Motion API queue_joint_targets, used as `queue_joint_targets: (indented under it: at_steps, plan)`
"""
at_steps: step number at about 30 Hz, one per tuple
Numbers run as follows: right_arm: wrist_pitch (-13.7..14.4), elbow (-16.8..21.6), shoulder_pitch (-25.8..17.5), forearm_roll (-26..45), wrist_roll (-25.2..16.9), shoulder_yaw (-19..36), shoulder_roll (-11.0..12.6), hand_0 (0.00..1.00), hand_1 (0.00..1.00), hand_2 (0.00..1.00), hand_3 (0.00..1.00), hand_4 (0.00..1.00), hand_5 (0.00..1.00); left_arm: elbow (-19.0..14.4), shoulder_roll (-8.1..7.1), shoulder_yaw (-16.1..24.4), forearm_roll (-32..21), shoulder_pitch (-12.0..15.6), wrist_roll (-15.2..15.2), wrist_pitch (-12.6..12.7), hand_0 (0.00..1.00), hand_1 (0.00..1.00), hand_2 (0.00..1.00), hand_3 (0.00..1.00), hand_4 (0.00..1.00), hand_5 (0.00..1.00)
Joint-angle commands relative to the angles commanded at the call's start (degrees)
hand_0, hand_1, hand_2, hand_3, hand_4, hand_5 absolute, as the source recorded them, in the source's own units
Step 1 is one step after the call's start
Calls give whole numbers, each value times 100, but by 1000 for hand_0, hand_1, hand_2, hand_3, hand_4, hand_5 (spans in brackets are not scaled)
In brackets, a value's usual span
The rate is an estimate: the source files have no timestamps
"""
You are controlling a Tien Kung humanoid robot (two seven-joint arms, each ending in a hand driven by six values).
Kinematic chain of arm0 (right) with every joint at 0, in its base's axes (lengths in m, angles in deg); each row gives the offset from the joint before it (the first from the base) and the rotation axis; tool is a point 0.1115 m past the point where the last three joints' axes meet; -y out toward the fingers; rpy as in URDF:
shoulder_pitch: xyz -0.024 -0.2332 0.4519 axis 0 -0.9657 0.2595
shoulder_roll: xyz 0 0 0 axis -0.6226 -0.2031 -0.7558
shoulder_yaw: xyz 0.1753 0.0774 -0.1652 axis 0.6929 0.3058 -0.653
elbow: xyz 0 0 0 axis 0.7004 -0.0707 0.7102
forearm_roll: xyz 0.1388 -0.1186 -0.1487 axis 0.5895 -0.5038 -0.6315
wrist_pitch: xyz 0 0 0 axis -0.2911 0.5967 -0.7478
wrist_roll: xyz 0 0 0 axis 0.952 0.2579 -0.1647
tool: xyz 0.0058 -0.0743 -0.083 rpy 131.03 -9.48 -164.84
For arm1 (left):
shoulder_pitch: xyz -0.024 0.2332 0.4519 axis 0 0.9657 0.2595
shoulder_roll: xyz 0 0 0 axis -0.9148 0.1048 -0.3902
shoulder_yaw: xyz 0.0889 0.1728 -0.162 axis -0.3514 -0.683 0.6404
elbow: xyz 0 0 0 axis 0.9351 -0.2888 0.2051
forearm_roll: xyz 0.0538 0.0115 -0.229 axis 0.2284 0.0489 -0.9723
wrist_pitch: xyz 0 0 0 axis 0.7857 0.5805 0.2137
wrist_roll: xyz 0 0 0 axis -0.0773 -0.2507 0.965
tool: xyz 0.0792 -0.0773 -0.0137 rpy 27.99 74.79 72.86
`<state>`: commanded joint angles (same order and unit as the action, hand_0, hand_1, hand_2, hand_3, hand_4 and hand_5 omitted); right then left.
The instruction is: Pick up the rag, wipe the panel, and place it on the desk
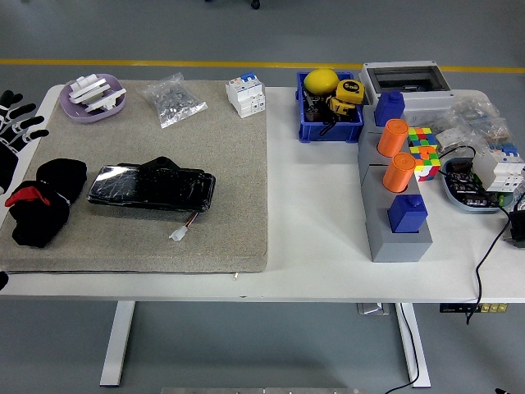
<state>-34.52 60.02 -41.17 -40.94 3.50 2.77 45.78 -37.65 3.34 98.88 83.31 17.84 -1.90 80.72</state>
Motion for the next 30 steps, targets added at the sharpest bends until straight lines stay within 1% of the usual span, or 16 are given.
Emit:
queue_joint_targets:
  at_steps: [8, 13, 20, 30]
  plan:
    - [3, -3, -105, 149, -15, -39, 0, 708, 595, 680, 635, 998, 558, -54, -97, -23, -4, -10, -24, -2, 406, 516, 555, 560, 812, 400]
    - [-2, -4, -133, 125, 12, -10, -23, 708, 595, 680, 635, 998, 558, -79, -151, -18, 9, 7, -41, -5, 406, 516, 555, 560, 812, 400]
    - [-44, 5, -163, 34, 90, -36, -24, 708, 596, 681, 636, 998, 560, -89, -174, -15, 33, -19, -66, 0, 410, 517, 555, 561, 817, 396]
    - [-75, 6, -185, -34, 183, 52, 9, 709, 594, 681, 636, 998, 560, -127, -219, -25, 104, 15, -90, 1, 413, 517, 555, 560, 819, 395]
